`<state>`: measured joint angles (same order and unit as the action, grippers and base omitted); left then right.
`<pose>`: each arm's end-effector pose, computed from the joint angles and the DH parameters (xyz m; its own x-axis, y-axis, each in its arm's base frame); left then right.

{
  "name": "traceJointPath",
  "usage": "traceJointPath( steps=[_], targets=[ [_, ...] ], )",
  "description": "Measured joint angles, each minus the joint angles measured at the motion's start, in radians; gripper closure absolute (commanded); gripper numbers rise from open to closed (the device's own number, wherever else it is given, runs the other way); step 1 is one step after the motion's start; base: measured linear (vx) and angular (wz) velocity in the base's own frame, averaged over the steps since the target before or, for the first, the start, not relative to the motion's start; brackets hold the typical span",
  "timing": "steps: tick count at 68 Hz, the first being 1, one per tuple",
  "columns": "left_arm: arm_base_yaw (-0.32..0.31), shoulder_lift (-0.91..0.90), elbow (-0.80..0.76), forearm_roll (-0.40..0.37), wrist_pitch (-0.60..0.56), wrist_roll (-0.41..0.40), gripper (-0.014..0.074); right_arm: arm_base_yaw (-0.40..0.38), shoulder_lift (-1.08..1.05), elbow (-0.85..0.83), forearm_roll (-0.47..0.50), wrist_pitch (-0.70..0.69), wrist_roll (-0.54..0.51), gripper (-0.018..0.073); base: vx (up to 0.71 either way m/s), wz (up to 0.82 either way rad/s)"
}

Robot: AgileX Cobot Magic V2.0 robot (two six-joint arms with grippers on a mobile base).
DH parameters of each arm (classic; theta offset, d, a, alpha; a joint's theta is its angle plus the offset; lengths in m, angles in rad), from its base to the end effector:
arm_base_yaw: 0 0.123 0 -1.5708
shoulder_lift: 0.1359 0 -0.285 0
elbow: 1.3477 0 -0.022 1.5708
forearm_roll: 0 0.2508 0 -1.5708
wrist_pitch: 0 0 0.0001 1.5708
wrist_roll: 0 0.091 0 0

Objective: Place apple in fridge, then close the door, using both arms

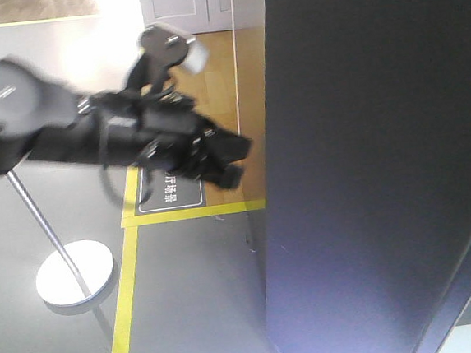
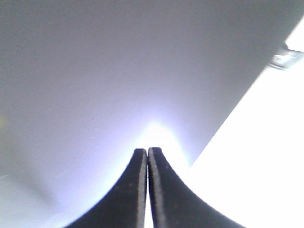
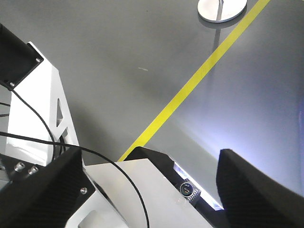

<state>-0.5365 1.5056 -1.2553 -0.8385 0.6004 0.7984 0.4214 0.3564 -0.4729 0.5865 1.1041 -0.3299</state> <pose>0.2723 -0.2065 0.3421 -0.4365 0.3186 -0.8414 0.7890 0.5849 -0.1879 0.0215 0.0589 0.2719 -0.6425 -0.3255 -0.6937 -0.6881 0.6435 0.3354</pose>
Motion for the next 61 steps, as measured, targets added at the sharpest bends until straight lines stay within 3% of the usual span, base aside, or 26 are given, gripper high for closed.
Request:
traceJointPath(
  steps=[22,30,38,42,49,61],
  targets=[
    [0.0,-0.319,0.44,0.006,-0.351,-0.015,0.0603,0.0,0.0,0.0,0.0,0.0,0.0,0.0003,0.0,0.0],
    [0.019,-0.402,0.542,0.016,-0.391,-0.025,0.0603,0.0,0.0,0.0,0.0,0.0,0.0,0.0003,0.0,0.0],
    [0.084,-0.454,0.601,0.069,-0.368,-0.068,0.0603,0.0,0.0,0.0,0.001,-0.003,0.0,0.0003,0.0,0.0],
    [0.12,-0.468,0.609,0.128,-0.328,-0.104,0.0603,0.0,0.0,0.0,0.004,-0.004,0.0,0.0003,0.0,0.0],
    [0.187,-0.473,0.61,0.289,-0.228,-0.236,0.0603,0.0,0.0,0.0,0.01,-0.007,0.0,0.0006,0.0,0.0],
    [0.265,-0.473,0.61,0.683,-0.102,-0.639,0.0603,0.0,0.015,0.0,-0.039,-0.05,0.034,0.0051,0.0,0.0]
  ],
)
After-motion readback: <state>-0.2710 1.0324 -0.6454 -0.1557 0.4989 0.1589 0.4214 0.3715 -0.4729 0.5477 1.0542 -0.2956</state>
